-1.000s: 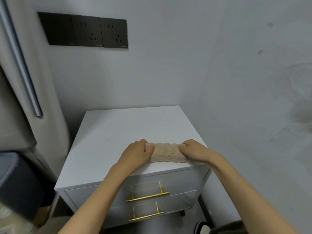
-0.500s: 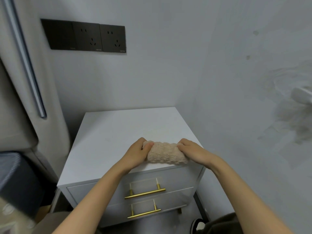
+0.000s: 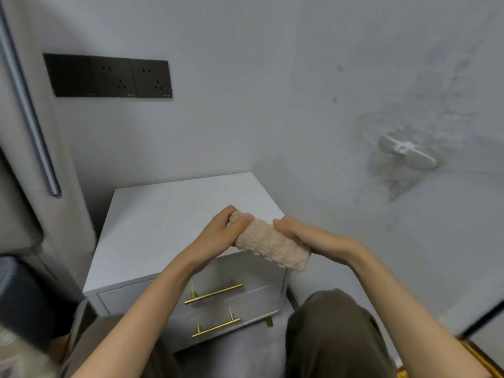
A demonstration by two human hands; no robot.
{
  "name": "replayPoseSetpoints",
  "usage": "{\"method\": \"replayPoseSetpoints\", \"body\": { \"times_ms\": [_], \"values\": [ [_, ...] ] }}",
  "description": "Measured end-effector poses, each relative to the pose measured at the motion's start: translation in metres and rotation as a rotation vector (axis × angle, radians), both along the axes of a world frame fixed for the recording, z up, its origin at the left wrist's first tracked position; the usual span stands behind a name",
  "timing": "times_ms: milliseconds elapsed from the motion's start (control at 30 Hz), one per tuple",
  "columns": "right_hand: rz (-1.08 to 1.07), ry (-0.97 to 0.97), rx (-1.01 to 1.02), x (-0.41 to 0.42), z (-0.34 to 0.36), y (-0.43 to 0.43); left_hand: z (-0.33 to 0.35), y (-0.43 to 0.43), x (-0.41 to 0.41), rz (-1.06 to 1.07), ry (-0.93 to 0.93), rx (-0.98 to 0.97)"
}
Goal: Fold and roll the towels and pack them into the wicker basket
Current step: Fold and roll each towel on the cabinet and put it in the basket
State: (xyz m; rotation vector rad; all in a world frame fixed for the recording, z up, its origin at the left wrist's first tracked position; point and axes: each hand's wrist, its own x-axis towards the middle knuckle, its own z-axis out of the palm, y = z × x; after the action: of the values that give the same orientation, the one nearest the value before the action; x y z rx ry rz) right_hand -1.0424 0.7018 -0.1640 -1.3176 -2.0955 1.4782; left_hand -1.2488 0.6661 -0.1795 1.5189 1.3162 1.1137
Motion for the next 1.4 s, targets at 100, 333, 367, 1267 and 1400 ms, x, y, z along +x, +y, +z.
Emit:
{"method": "replayPoseSetpoints", "body": {
  "times_ms": [100,333,367,1267,1400],
  "values": [
    [0.023,0.098,-0.047,0.016,0.008,-0.022,0.016,-0.007,0.021,-0.063,-0.006,0.026],
    [-0.176,0.278,0.005,0.068,0.021,-0.075,0.047,-0.021,0.077,-0.224,0.024,0.065],
    [-0.202,0.287,0.021,0.077,0.022,-0.084,0.049,-0.025,0.087,-0.258,0.027,0.061],
    [-1.092,0.142,-0.268,0.298,-0.168,-0.292,-0.097,-0.100,0.317,-0.613,0.290,-0.088],
    [-1.293,0.201,-0.335,0.317,-0.238,-0.293,-0.144,-0.109,0.337,-0.677,0.387,-0.142]
  ]
}}
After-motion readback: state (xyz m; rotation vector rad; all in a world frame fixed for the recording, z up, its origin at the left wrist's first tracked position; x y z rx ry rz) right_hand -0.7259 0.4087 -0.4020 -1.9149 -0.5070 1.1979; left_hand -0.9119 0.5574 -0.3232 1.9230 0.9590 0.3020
